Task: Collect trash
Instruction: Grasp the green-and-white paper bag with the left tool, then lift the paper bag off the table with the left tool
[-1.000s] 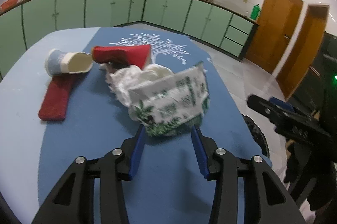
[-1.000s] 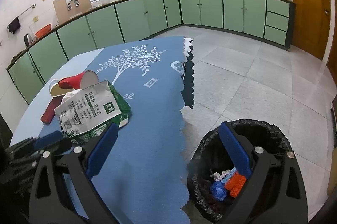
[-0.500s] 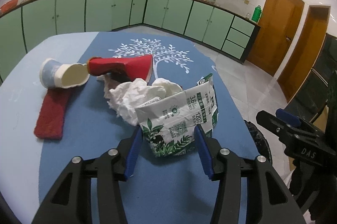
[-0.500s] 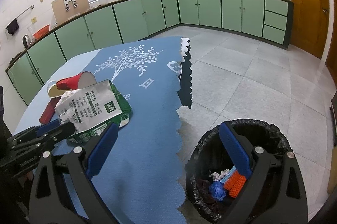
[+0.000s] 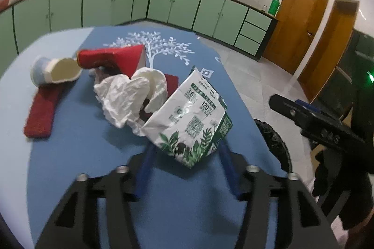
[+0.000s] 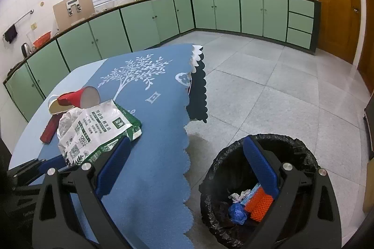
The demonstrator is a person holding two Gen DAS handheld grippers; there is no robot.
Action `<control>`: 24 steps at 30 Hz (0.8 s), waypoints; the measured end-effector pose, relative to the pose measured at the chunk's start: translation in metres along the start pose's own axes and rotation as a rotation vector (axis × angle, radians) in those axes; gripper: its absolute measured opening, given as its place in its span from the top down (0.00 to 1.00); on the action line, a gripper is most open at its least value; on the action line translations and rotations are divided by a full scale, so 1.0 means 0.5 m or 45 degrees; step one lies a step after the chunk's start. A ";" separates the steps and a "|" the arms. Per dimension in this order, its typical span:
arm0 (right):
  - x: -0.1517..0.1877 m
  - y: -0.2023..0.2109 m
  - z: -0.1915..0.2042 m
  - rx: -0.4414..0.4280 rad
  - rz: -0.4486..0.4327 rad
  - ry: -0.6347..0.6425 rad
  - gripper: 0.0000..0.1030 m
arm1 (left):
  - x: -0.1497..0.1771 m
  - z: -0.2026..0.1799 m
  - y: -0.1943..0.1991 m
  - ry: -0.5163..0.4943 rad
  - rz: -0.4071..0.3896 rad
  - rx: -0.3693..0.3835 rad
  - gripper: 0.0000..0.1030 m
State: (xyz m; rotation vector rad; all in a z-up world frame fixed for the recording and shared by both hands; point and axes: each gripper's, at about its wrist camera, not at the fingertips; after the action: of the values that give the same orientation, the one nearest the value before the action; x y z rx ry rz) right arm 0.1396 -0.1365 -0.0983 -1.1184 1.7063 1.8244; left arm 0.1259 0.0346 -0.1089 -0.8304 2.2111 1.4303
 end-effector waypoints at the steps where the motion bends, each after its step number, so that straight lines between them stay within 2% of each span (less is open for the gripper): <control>1: 0.000 0.000 0.002 0.000 0.000 0.001 0.09 | -0.003 0.001 -0.005 0.007 0.004 -0.001 0.44; 7: -0.002 -0.001 0.001 0.002 0.003 -0.001 0.09 | -0.023 -0.001 -0.027 0.038 0.008 0.024 0.45; 10: -0.001 0.003 -0.003 0.005 0.000 -0.005 0.09 | -0.028 -0.002 -0.033 0.064 0.016 0.050 0.51; 12: -0.001 0.003 -0.004 0.010 0.001 -0.005 0.09 | -0.025 -0.005 -0.034 0.069 0.023 0.060 0.62; 13: 0.000 0.004 -0.005 0.013 0.002 -0.008 0.09 | -0.023 -0.006 -0.034 0.070 0.028 0.062 0.74; 22: 0.005 0.004 -0.002 0.015 0.005 -0.011 0.09 | -0.004 -0.016 -0.012 0.042 0.005 0.035 0.73; 24: 0.003 0.004 -0.002 0.013 0.006 -0.009 0.09 | -0.008 -0.019 -0.014 0.045 0.003 0.041 0.67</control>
State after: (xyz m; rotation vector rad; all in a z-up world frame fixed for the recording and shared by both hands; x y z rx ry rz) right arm 0.1373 -0.1379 -0.0982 -1.1038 1.7140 1.8181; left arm 0.1337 0.0250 -0.1076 -0.8485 2.2558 1.3878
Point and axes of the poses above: each gripper's, at about its wrist camera, not at the fingertips, and y roughly against the way its jaws point, z to its left, x to its underside, and after that the axes turned 14 degrees about y, right-handed
